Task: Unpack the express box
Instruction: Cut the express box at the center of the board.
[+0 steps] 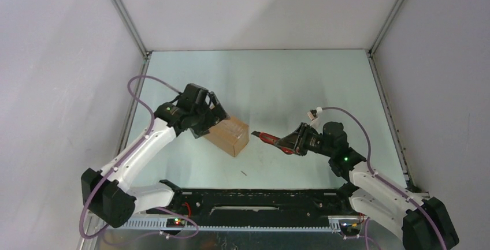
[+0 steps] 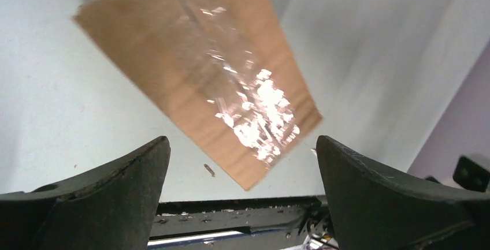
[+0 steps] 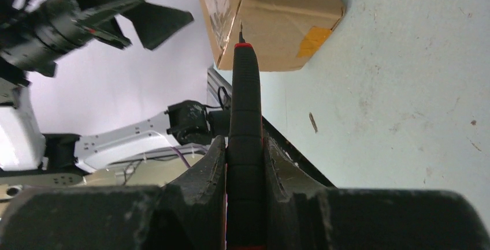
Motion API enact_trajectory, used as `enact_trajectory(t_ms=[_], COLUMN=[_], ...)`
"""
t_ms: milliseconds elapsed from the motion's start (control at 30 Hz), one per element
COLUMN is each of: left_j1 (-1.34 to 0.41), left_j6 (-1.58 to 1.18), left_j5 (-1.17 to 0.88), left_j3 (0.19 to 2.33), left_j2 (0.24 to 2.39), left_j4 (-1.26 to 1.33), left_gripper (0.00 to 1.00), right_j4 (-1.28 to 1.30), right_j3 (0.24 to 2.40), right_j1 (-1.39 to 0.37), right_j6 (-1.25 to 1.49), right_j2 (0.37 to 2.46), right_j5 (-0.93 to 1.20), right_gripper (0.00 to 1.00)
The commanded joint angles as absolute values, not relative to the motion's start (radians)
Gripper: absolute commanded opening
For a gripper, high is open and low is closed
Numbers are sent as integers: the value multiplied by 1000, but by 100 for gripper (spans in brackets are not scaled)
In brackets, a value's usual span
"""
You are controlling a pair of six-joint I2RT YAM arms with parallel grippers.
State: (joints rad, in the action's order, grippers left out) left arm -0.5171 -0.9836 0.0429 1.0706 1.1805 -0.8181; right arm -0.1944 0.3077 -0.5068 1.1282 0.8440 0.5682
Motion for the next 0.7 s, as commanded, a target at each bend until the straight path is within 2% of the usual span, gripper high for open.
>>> enact_trajectory(t_ms=[0,300,667], left_j1=[-451,-446,-448], left_j6=[-1083,-1172,-1233], left_j5=[53,20,84], left_j3=[991,951,1039], left_j2=[1158,1208,1315], left_j4=[-810,-804,-911], left_gripper=[100,99,98], right_j4=[-431,-554,-526], right_j3=[271,243,235], right_j1=[-505,-533,-617], right_j6=[1242,1239,1172], right_j2=[866,926,952], right_j5=[515,497,411], right_gripper=[0,0,0])
